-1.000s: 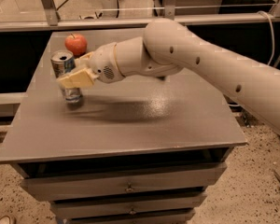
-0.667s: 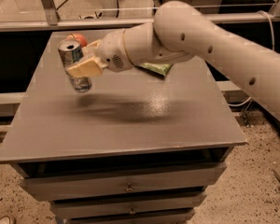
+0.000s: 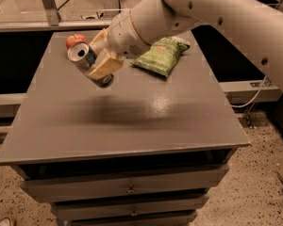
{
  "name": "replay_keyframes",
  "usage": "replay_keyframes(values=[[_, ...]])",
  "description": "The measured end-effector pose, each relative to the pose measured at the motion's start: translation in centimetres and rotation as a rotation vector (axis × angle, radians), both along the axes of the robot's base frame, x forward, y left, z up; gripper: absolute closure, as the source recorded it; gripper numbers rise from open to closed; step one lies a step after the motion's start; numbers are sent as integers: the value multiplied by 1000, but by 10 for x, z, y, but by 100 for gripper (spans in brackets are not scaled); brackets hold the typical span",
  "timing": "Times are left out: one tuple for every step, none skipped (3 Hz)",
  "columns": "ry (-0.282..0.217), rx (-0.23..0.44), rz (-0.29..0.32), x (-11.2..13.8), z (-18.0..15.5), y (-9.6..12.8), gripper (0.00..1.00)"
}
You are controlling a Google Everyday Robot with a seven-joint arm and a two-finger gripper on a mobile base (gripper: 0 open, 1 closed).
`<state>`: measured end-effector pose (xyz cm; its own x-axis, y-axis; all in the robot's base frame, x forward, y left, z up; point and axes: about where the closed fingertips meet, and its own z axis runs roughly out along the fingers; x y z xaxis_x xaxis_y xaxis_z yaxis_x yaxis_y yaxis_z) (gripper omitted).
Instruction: Knock redbull can over
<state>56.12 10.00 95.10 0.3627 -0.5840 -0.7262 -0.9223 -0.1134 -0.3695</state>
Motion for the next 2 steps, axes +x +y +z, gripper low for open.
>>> replay_keyframes(values=[[-89,-198,161,-21,-20,-12,100],[-116,-362,267,-34,-42,-14,100]])
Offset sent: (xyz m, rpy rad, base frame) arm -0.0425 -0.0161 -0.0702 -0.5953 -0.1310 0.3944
